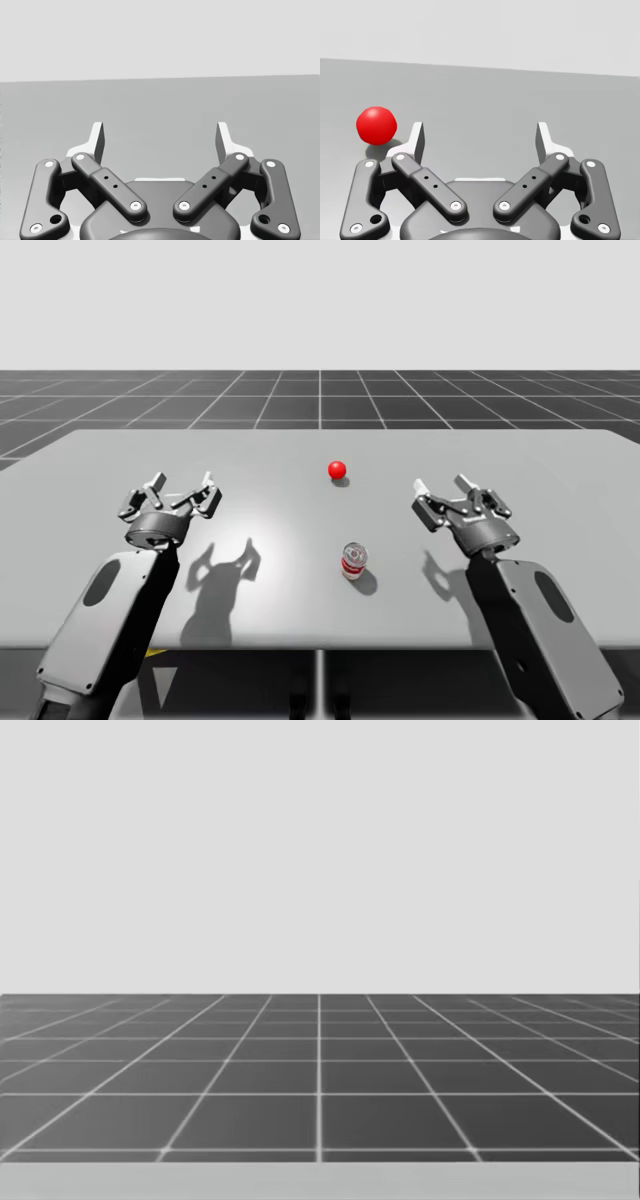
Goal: Watch the red light. When it turns green, pick up the object.
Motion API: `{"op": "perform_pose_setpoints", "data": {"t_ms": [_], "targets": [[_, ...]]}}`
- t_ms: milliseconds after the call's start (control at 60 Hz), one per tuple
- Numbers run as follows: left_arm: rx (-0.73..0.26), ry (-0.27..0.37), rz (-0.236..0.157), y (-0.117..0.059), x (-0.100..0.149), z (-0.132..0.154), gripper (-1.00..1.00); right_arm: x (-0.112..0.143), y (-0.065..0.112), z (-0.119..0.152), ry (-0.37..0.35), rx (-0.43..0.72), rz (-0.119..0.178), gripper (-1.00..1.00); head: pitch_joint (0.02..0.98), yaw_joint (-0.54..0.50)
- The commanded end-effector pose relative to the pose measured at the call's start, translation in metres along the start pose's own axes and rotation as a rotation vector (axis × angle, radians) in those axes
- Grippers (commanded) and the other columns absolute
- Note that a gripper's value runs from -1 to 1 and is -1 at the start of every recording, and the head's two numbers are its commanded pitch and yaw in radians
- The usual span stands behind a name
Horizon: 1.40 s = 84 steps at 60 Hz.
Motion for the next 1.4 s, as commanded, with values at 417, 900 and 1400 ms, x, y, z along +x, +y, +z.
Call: {"op": "perform_pose_setpoints", "data": {"t_ms": [417,900,1400], "targets": [[-0.004,-0.018,-0.077,-0.0019,-0.0086,-0.0036,-1.00,-0.0041,-0.0017,-0.0020,0.003,-0.006,0.033,-1.00,0.288,0.01],[-0.021,-0.029,-0.131,-0.0026,-0.0099,-0.0038,-1.00,-0.0035,-0.0003,-0.0023,0.003,-0.001,0.041,-1.00,0.573,-0.07],[-0.029,-0.038,-0.121,-0.0034,-0.0081,-0.0016,-1.00,-0.0045,0.0019,-0.0014,0.007,0.000,0.050,-1.00,0.585,-0.09]]}}
